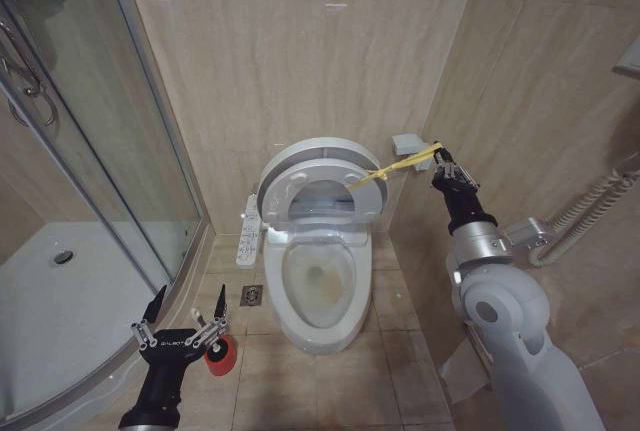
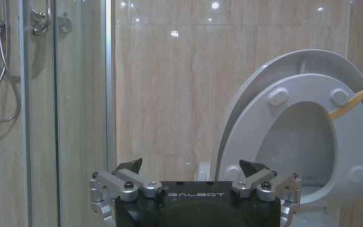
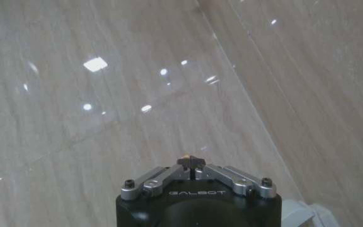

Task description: Open the toilet lid, clean the toilet bowl with a toilet brush, close the toilet lid, and flush.

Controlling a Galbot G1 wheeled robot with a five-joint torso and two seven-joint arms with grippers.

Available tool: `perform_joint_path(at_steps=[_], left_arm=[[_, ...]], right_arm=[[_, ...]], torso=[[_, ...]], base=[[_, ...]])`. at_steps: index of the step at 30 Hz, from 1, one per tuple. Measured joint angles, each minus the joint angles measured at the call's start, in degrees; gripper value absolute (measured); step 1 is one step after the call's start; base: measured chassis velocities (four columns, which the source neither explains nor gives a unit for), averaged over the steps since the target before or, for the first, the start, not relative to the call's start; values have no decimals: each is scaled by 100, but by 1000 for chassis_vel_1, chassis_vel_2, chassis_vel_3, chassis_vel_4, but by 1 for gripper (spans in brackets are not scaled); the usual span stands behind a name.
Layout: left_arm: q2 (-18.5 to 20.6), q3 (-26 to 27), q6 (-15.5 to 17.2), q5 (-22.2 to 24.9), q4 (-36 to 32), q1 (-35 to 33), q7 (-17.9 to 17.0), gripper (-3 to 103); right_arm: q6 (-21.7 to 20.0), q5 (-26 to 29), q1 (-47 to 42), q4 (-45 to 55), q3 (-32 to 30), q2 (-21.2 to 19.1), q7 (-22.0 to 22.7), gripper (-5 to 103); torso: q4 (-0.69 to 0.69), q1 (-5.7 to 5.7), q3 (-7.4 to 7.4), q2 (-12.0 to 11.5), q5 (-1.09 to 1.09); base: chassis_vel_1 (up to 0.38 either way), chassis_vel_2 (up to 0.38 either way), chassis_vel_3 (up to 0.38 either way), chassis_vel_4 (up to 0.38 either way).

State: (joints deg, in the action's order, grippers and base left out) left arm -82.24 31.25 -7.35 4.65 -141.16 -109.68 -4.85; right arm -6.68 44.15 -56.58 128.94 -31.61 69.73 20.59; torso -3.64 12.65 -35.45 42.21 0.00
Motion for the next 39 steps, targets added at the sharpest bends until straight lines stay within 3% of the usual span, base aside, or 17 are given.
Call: perform_joint_path(at_steps=[28, 39], left_arm=[[0, 0, 0, 0, 0, 0, 0, 100], [0, 0, 0, 0, 0, 0, 0, 100]], right_arm=[[189, -128, 6, -142, 47, 8, -463, 0], [158, -390, 480, -901, 189, 77, -584, 0]], torso=[[-7, 0, 1, 2, -1], [-3, -4, 2, 2, 1]], base=[[-42, 37, 43, -43], [-27, 25, 25, -29]])
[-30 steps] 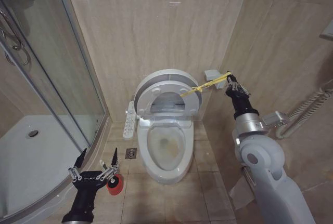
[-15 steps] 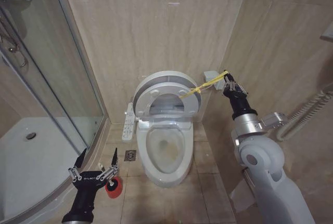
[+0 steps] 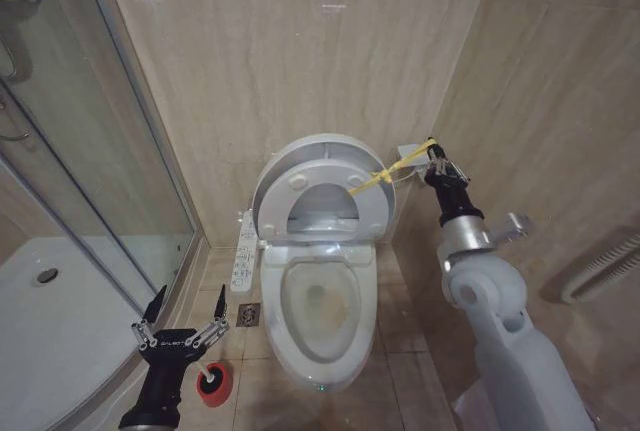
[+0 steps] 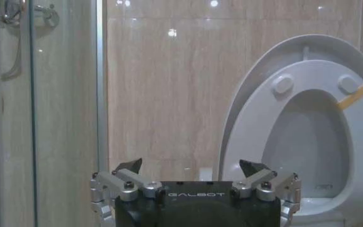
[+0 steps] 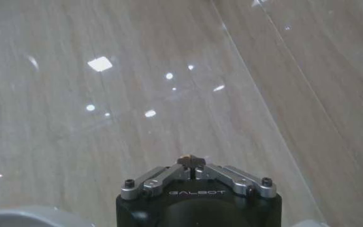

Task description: Open the toilet lid, clean the toilet bowl with a toilet brush, close the toilet lid, and flush.

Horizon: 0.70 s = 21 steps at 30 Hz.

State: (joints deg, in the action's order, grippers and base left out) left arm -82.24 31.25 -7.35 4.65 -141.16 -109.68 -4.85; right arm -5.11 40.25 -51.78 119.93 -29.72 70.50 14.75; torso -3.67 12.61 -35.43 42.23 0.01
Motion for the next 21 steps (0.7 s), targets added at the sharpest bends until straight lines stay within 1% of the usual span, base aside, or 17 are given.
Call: perform_joint_path(at_steps=[1, 2, 6, 9, 15, 21], left_arm=[[0, 0, 0, 0, 0, 0, 0, 100], [0, 0, 0, 0, 0, -1, 1, 100], [0, 0, 0, 0, 0, -1, 0, 100], [0, 0, 0, 0, 0, -1, 0, 100], [0, 0, 0, 0, 0, -1, 0, 100], [0, 0, 0, 0, 0, -1, 0, 100]], right_arm=[[0, 0, 0, 0, 0, 0, 0, 0], [-18, -45, 210, -222, 29, 34, 9, 0], [-67, -71, 566, -546, 116, 74, 64, 0], [-117, -55, 799, -707, 226, 91, 133, 0], [-238, 107, 1344, -1027, 577, 200, 385, 0], [-244, 159, 1687, -1384, 797, 261, 401, 0]], torso=[[0, 0, 0, 0, 0], [2, -1, 0, 0, 0], [2, 2, -1, 0, -1], [-1, 4, -2, -1, -1], [-1, 4, -1, -1, -1], [1, 4, -2, -1, -1]], base=[[35, -68, -55, 67], [27, -35, -45, 67], [0, 0, 0, 0], [0, 0, 0, 0], [0, 0, 0, 0], [0, 0, 0, 0]])
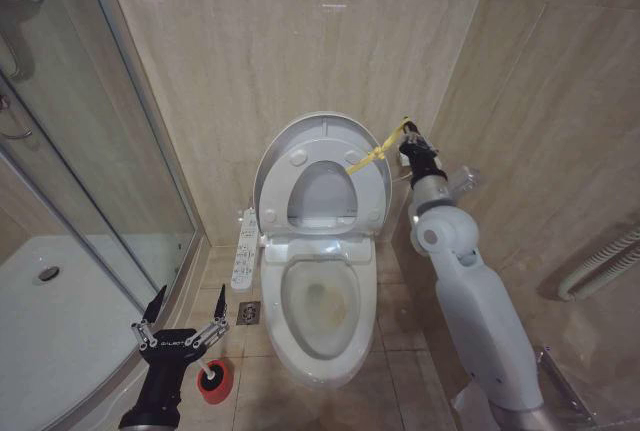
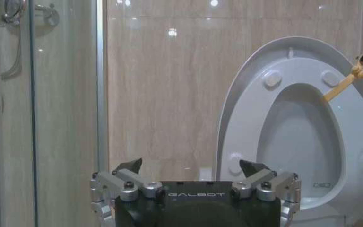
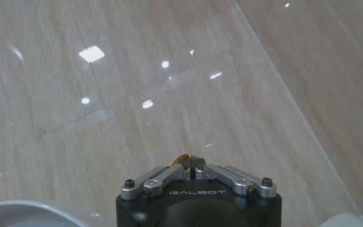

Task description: Open the toilet lid, clean the toilet bowl with a toilet brush, close the toilet lid, and flush.

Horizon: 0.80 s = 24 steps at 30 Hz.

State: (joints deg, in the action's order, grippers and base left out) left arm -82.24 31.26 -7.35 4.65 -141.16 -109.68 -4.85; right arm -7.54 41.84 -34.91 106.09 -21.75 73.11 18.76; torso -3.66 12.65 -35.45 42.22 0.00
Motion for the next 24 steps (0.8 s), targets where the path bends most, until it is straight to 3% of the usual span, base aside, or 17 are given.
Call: perform_joint_path(at_steps=[7, 24], left_arm=[[0, 0, 0, 0, 0, 0, 0, 100], [0, 0, 0, 0, 0, 0, 0, 100]], right_arm=[[2, 154, 775, -577, 241, -189, -18, 0], [145, -82, 2080, -1660, 1017, -74, 18, 0]], torso=[[-1, 0, 0, -1, 0], [-1, 1, -1, -1, 0]], base=[[0, 0, 0, 0], [0, 0, 0, 0]])
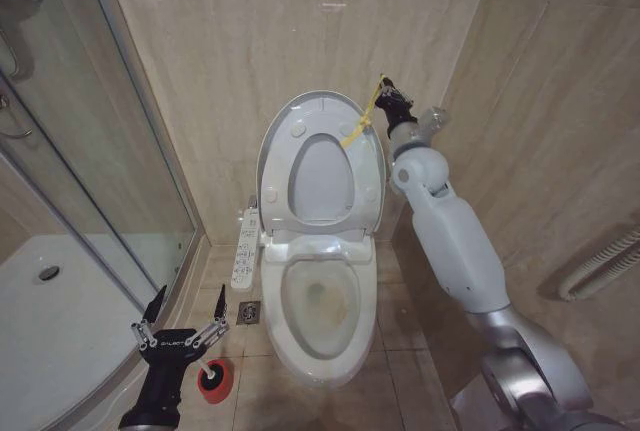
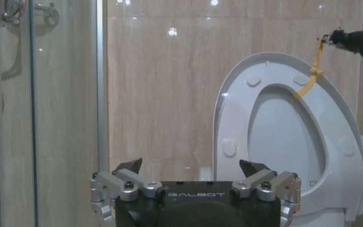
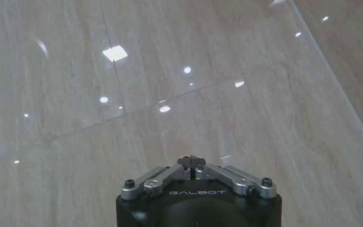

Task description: Open the toilet lid, clean the toilet bowl with a toilet brush, close the toilet lid, and flush.

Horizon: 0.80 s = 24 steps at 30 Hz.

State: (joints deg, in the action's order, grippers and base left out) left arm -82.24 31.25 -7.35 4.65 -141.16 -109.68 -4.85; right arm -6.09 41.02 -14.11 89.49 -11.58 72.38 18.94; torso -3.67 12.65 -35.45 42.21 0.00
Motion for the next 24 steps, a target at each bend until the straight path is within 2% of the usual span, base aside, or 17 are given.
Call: perform_joint_path(at_steps=[8, 24], left_arm=[[0, 0, 0, 0, 0, 0, 0, 100], [0, 0, 0, 0, 0, 0, 0, 100]], right_arm=[[92, -411, 209, -476, 180, 124, 170, 0], [280, -1122, 386, -1207, 139, 131, 35, 0]], torso=[[0, -1, 1, 0, 0], [1, -1, 1, 0, 0]], base=[[0, 0, 0, 0], [0, 0, 0, 0]])
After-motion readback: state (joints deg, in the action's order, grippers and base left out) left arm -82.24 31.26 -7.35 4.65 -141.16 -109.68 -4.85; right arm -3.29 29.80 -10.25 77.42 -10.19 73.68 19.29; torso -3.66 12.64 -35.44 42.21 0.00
